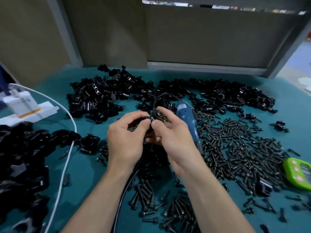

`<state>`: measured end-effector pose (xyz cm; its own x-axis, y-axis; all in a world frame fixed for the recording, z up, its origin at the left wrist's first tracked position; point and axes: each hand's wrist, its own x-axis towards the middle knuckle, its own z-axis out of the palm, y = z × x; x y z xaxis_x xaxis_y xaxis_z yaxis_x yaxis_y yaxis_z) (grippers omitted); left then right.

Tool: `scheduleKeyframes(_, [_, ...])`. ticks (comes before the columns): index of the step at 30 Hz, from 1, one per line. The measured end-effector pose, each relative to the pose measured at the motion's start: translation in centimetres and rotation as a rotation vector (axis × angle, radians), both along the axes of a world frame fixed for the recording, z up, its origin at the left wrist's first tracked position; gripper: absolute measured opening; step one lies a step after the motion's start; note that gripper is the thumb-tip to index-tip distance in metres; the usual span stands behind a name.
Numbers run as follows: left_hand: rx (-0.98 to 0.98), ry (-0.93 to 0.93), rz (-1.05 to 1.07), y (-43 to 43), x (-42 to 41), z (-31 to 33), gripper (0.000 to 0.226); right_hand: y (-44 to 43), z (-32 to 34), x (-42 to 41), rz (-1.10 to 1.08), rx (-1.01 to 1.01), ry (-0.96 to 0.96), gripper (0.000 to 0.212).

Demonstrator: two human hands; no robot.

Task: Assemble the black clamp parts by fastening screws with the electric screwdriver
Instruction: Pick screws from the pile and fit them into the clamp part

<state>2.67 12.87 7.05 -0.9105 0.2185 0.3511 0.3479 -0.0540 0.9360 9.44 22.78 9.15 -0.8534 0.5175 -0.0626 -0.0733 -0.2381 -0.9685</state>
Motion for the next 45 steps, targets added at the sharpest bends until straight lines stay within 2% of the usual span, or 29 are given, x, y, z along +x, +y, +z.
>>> scheduleKeyframes(3, [0.05,-0.103,-0.198,0.4,0.2,0.6,0.024,0.0,-0.2,-0.3,0.022,-0.209,0.012,0.029])
scheduleKeyframes(5, [0.028,-0.162,-0.345,0.3,-0.1,0.6,0.028,0.1,-0.3,-0.3,0.063,-0.349,0.042,0.031])
scheduleKeyframes(7, [-0.02,-0.193,-0.454,-0.1,-0.7,0.6,0.033,0.5,-0.4,-0.3,0.055,-0.388,0.04,0.032])
scheduleKeyframes(10, [-0.14,-0.147,-0.482,-0.6,-1.4,0.3,0.031,0.9,-0.5,-0.5,0.055,-0.235,-0.02,0.027])
scheduleKeyframes(14, [-0.079,-0.171,-0.429,-0.4,-1.0,0.1,0.021,0.5,-0.6,-0.6,0.012,-0.231,-0.017,0.016])
scheduleKeyframes(17, [0.03,-0.335,-0.336,-0.2,-0.7,0.4,0.033,0.2,-0.7,-0.4,0.064,-0.177,0.06,0.029])
scheduleKeyframes(19, [0.115,-0.469,-0.322,-0.1,-0.4,0.7,0.043,0.0,-1.1,-0.5,0.009,-0.025,0.036,0.036])
scheduleKeyframes(21, [0.185,-0.542,-0.336,0.3,0.1,0.9,0.043,-0.2,-1.4,-0.7,-0.098,0.133,-0.039,0.035])
scheduleKeyframes(24, [0.178,-0.502,-0.296,0.9,0.3,0.9,0.037,-0.4,-1.9,-0.6,-0.102,0.213,-0.085,0.023])
scheduleKeyframes(27, [0.106,-0.376,-0.23,0.8,-0.3,0.4,0.032,-0.7,-1.8,-0.5,-0.075,0.132,-0.062,0.016])
scheduleKeyframes(29, [0.094,-0.354,-0.349,0.5,-0.4,0.4,0.038,-0.7,-1.4,-0.4,-0.057,0.045,-0.026,0.017])
scheduleKeyframes(33, [0.039,-0.362,-0.688,-0.5,-0.9,0.7,0.054,0.3,-0.5,0.3,-0.068,0.048,-0.06,0.023])
scheduleKeyframes(38, [0.08,-0.343,-0.672,-0.3,-0.3,0.8,0.029,0.4,-0.2,1.1,-0.035,0.098,-0.043,0.024])
scheduleKeyframes(43, [0.086,-0.359,-0.73,-0.2,-0.5,0.7,0.026,1.2,0.0,1.6,0.004,0.144,-0.156,0.033])
scheduleKeyframes(45, [0.089,-0.356,-0.697,0.2,-0.4,0.8,0.028,1.4,0.3,1.7,0.024,0.257,-0.229,0.041])
